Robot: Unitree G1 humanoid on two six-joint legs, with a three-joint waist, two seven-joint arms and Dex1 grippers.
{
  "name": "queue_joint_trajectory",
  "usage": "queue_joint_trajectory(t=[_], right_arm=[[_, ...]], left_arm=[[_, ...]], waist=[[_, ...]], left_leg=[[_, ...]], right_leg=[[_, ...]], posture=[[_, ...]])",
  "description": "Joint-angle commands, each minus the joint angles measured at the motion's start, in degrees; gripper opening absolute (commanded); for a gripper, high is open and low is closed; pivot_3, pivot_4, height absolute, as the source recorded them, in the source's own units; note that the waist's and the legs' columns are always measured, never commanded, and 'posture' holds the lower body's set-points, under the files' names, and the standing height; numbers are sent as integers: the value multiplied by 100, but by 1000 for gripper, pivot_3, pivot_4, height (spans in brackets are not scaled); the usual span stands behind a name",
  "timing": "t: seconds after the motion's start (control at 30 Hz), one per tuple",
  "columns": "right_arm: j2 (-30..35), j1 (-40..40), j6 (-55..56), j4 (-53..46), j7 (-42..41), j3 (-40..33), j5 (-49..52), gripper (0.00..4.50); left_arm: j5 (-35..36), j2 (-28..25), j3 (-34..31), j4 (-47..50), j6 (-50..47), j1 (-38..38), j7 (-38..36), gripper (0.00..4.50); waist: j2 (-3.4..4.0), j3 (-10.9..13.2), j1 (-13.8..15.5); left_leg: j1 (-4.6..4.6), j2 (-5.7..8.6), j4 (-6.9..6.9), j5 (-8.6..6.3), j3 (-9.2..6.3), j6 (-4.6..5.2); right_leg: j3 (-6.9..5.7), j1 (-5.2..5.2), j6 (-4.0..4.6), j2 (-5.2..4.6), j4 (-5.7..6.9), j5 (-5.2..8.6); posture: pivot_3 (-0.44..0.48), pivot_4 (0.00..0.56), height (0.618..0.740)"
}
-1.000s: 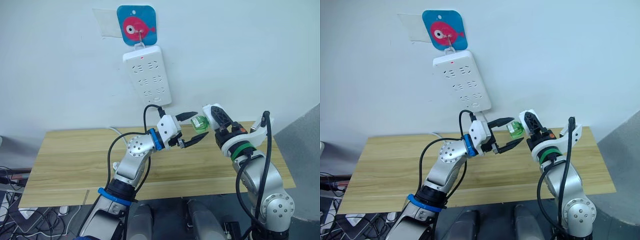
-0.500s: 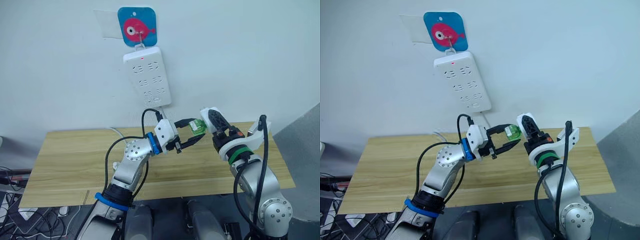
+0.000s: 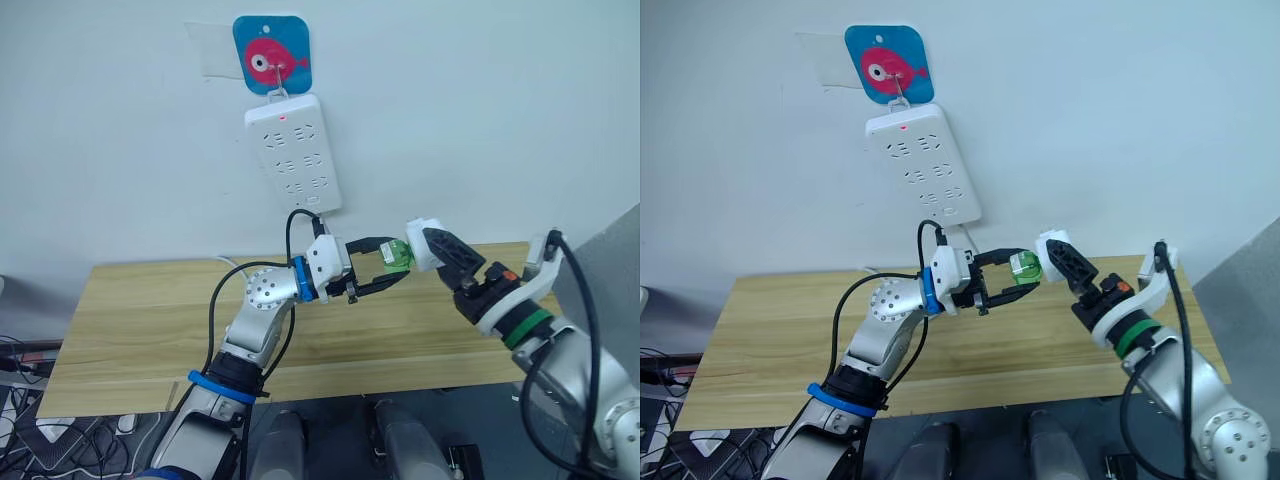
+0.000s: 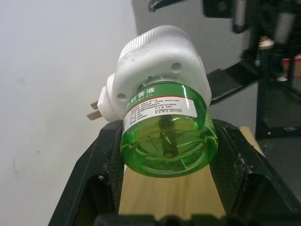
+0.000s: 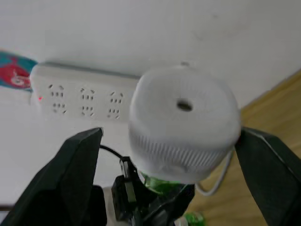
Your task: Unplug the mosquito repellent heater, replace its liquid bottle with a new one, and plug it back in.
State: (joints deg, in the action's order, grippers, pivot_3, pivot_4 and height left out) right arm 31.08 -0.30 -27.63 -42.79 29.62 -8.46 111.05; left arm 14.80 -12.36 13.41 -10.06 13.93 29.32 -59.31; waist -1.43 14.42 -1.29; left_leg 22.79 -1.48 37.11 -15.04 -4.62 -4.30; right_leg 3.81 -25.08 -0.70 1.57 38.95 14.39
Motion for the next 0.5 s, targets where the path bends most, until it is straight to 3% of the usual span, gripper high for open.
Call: queue_joint_trajectory(t=[0.03, 0.23, 0.5], right_arm=[[441, 211, -885, 453, -1560, -527, 195, 4476], [1555, -287, -3140, 2379, -3748, -1100, 195, 4476], [2656, -1400, -4779, 3682, -5244, -387, 195, 4476]], left_arm=[[263, -103, -7, -131, 468, 186, -665, 2232], [465, -224, -18, -547, 1256, 396, -1646, 2232], [148, -27, 25, -1169, 2170, 726, -1754, 2232]], waist=[[0, 0, 13], [-3, 2, 66], [-9, 6, 179]], left_leg=[[0, -2, 0, 0, 0, 0], [-4, -1, 6, 0, 6, 1], [-2, -4, 11, -1, 7, 6]], right_leg=[[-2, 1, -1, 2, 0, 1], [2, 4, 24, 2, 0, -14], [-7, 8, 24, 5, -1, -15]], posture=[[93, 210, 740], [109, 231, 740], [123, 241, 740]])
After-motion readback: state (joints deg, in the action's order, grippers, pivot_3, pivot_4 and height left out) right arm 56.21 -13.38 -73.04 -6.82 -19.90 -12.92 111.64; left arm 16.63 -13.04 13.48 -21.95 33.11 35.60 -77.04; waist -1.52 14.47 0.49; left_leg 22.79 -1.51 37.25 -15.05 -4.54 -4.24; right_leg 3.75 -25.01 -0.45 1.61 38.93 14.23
